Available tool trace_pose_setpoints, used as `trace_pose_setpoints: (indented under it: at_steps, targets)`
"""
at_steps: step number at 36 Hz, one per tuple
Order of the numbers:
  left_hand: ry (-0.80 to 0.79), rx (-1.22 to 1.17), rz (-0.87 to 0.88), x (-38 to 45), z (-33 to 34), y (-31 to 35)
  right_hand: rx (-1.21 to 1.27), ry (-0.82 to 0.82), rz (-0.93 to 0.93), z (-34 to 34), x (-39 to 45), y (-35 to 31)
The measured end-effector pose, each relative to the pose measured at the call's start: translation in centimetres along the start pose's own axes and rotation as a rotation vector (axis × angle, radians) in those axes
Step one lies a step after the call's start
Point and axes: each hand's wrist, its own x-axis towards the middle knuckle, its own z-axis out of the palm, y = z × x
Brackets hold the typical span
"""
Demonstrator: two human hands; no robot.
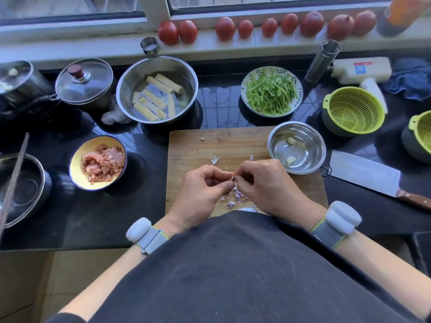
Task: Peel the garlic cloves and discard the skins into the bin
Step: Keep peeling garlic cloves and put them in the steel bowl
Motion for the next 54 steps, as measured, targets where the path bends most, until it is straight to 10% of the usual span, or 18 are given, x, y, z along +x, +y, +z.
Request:
trace_pose_setpoints:
  at_steps: [26, 34, 45, 54]
  targets:
    - [0.033, -0.316, -0.087, 0.2, 0.7, -0.5, 0.524, -0.045, 0.407, 1.0, -0.1, 0.0]
    - [0.110, -0.683, -0.215, 0.4, -0.4, -1.2, 0.276, -0.074, 0.563, 2.0, -0.2, 2.8]
    - [0.065, -0.514, -0.239, -0.2, -2.2, -3.0, -0.207, -0.209, 0.579, 5.6, 0.1, 3.9]
    - [-0.081, -0.240, -0.143, -0.3, -4.4, -3.3, 0.620, -0.065, 0.623, 5.6, -0.8, -3.3]
